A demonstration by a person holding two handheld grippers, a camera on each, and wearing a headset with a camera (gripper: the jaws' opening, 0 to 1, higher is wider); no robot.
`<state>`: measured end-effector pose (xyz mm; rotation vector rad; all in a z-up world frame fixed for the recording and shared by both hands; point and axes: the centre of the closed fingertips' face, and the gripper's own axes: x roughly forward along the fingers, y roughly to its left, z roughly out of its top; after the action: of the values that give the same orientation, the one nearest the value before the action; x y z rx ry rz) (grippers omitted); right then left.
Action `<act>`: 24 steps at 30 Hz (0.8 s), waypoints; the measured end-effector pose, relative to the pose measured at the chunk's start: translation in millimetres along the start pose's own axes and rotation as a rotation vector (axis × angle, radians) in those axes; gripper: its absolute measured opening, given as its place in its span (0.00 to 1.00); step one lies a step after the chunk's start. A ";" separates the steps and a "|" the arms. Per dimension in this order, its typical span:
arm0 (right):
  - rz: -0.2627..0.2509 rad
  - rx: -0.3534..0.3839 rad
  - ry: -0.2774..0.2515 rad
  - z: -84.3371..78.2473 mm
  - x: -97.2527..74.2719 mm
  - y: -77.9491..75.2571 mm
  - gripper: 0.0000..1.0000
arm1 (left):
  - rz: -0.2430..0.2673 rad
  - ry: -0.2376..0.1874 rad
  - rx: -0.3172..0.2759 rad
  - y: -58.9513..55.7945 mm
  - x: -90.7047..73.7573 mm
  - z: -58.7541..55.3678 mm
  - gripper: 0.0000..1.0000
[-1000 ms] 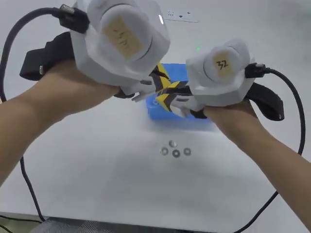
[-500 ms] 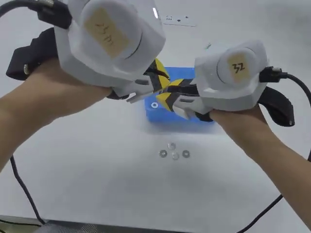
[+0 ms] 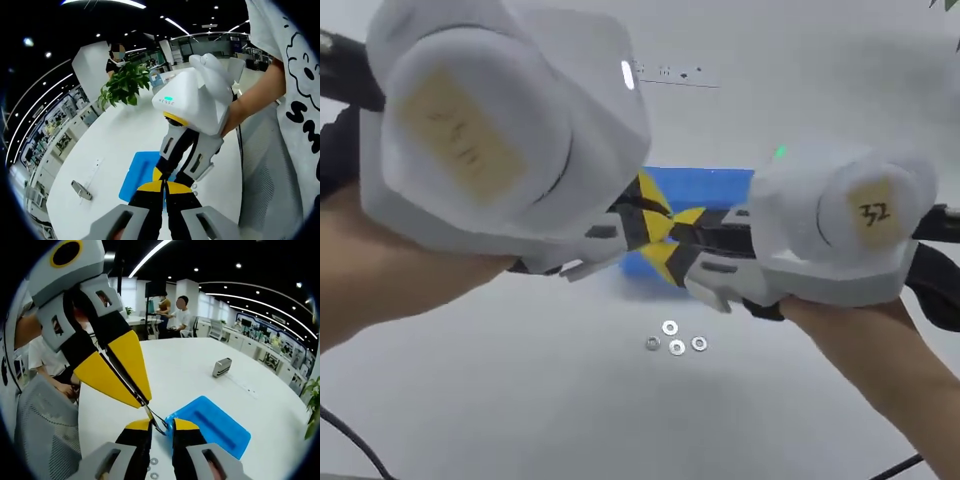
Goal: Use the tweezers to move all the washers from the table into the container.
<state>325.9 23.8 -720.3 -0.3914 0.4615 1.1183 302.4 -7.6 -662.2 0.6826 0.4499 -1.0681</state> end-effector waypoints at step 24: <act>0.091 0.149 0.089 -55.2 9.9 36.3 0.08 | -0.125 0.062 -0.129 -38.7 23.9 -33.9 0.00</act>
<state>287.6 16.8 -774.5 -0.2926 0.6420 1.1491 277.1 -11.2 -712.8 0.5798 0.6164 -1.1268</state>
